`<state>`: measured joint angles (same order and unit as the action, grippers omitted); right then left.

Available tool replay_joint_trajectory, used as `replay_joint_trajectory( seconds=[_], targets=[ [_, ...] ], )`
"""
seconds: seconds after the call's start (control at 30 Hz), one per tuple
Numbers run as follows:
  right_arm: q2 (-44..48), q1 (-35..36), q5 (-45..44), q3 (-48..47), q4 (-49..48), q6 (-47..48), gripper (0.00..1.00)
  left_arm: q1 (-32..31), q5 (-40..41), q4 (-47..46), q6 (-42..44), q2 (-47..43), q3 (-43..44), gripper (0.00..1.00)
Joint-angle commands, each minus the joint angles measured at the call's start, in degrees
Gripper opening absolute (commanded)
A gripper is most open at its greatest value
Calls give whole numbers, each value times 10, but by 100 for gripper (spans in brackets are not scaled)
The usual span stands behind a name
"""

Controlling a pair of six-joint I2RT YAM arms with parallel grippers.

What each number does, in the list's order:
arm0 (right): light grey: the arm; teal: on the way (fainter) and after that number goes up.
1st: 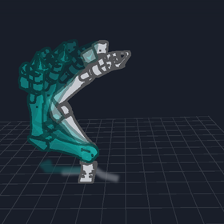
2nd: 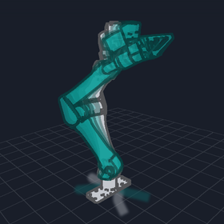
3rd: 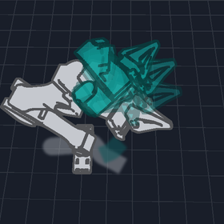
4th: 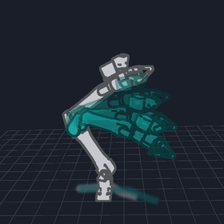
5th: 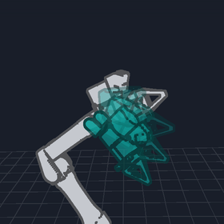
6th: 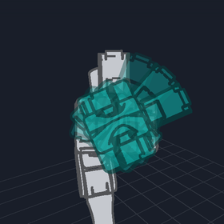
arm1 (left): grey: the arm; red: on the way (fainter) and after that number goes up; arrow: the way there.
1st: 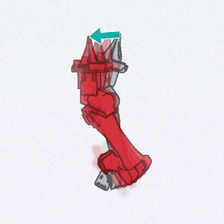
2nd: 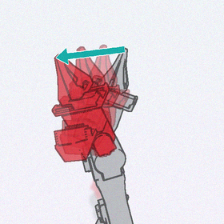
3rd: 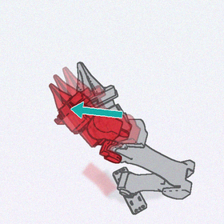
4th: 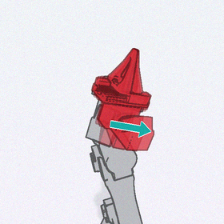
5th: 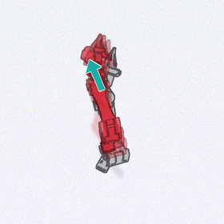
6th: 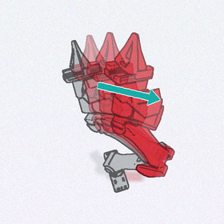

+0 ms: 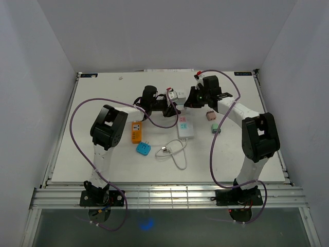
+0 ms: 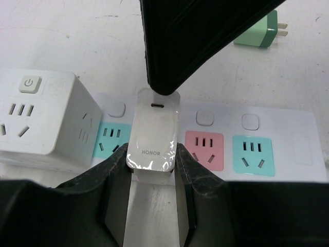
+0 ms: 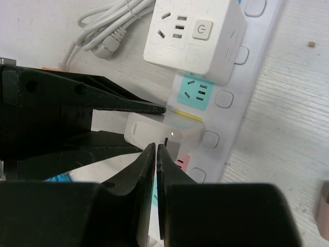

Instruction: Insert the plug

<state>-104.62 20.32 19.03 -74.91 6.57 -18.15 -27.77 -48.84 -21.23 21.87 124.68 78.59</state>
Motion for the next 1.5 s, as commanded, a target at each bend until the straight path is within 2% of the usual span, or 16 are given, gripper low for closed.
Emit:
replay_joint_trajectory(
  seconds=[0.0,0.07,0.1,0.2,0.3,0.37,0.5,0.67,0.7,0.73,0.97,1.03,1.17,1.47],
  targets=[
    [48,-5,-29,12,3,15,11,-4,2,-5,28,-47,-11,44],
    [66,-12,-38,30,2,18,19,-4,1,-14,27,-54,-18,49],
    [73,-16,-43,39,1,18,23,-4,1,-19,25,-58,-21,58],
    [107,-29,-63,78,-8,15,38,-4,-1,-31,14,-69,-28,68],
    [120,-44,-90,103,-7,13,43,-4,4,-33,8,-77,-30,72],
    [130,-54,-128,122,-4,9,59,-4,10,-33,2,-83,-31,78],
    [138,-61,-182,151,-4,24,78,-4,16,-33,-13,-97,-41,84],
    [113,-61,-263,130,30,58,81,-4,46,-34,-57,-124,-66,93],
    [108,-61,-274,124,37,59,83,-4,60,-35,-76,-136,-72,98],
    [100,-62,-281,119,41,61,86,-4,71,-37,-90,-145,-79,98],
    [71,-62,-310,113,42,64,96,-4,138,-167,-317,-245,-193,98],
    [58,-62,-309,108,43,67,95,-4,160,-163,-346,-260,-208,98],
    [31,-63,-307,85,51,74,93,-4,259,-123,-431,-298,-220,98],
    [-16,-71,-310,35,70,87,81,-4,332,-43,-487,-369,-247,98]
  ],
)
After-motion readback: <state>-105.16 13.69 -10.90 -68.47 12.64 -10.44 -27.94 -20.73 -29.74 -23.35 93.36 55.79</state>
